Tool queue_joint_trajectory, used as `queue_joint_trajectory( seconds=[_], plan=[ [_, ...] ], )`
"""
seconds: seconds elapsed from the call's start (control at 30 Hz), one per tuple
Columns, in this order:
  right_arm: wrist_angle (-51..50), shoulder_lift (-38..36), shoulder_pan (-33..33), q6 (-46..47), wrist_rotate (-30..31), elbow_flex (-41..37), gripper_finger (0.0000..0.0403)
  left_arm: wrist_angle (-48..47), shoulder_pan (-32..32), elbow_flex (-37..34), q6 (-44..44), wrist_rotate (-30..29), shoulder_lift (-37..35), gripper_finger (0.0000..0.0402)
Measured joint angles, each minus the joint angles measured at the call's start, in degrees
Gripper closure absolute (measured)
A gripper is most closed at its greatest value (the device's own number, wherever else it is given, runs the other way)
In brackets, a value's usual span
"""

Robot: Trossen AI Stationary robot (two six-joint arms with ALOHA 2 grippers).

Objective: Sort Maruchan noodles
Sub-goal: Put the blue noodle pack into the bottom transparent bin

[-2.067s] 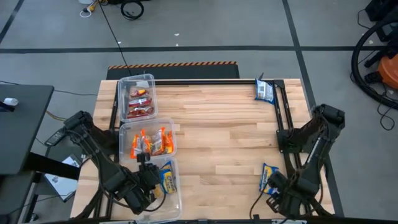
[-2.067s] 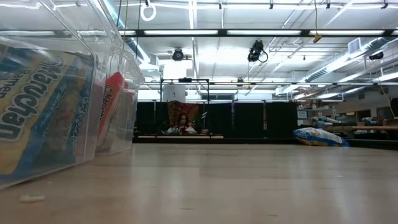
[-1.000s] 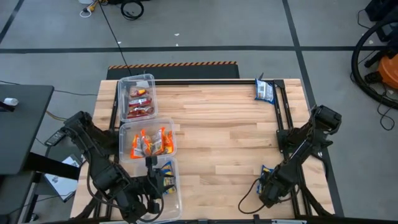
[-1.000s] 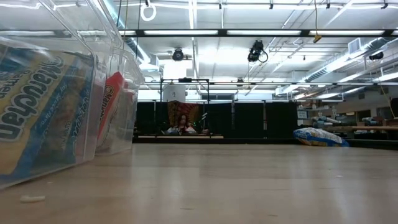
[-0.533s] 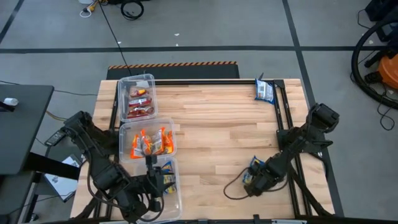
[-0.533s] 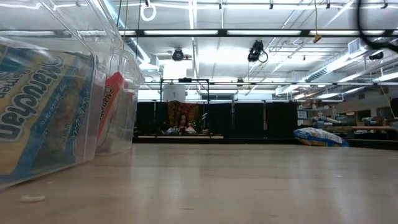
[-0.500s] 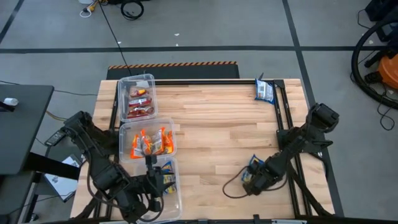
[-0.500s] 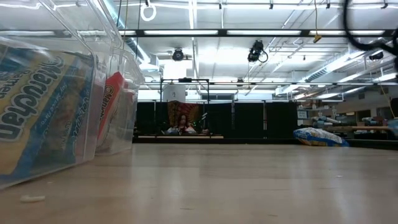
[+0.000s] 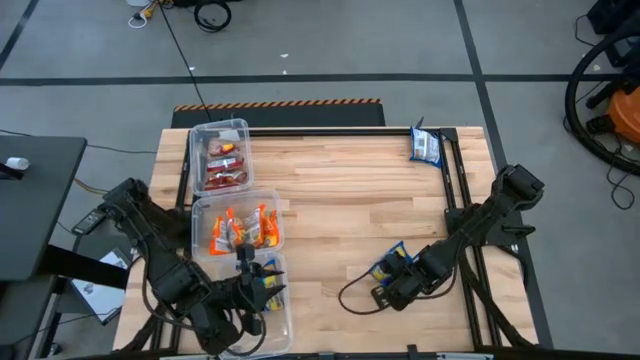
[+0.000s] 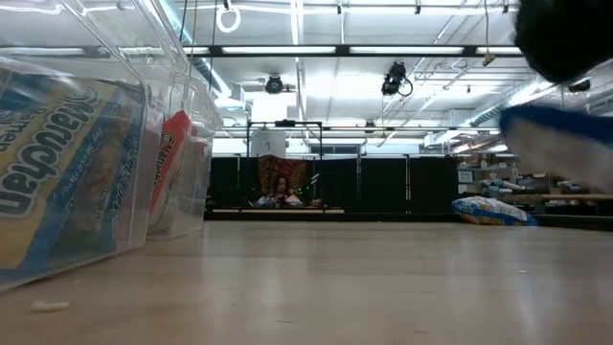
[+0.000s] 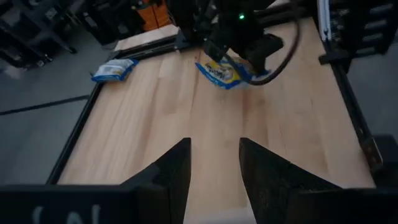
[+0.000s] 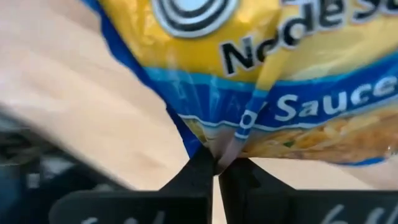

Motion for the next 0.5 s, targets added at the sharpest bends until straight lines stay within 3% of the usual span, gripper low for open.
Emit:
queue_joint_trajectory(
  seconds=[0.1, 0.3, 0.5],
  plan=[
    [-1.99, -0.06, -0.94, -3.77, 8.34, 6.44, 0.039, 4.51, 2.24, 0.0, -2.42, 0.08, 0.0, 0.0259],
    [-3.95, -0.08, -2.98, -14.44, 31.42, 17.22, 0.039, 9.41, 7.63, 0.0, -16.16, 0.95, -0.02, 0.0237],
    [-0.77, -0.1, -6.03, -31.55, 45.69, 24.31, 0.039, 9.62, 10.36, -0.02, -14.89, -9.88, -0.02, 0.0181]
  ],
)
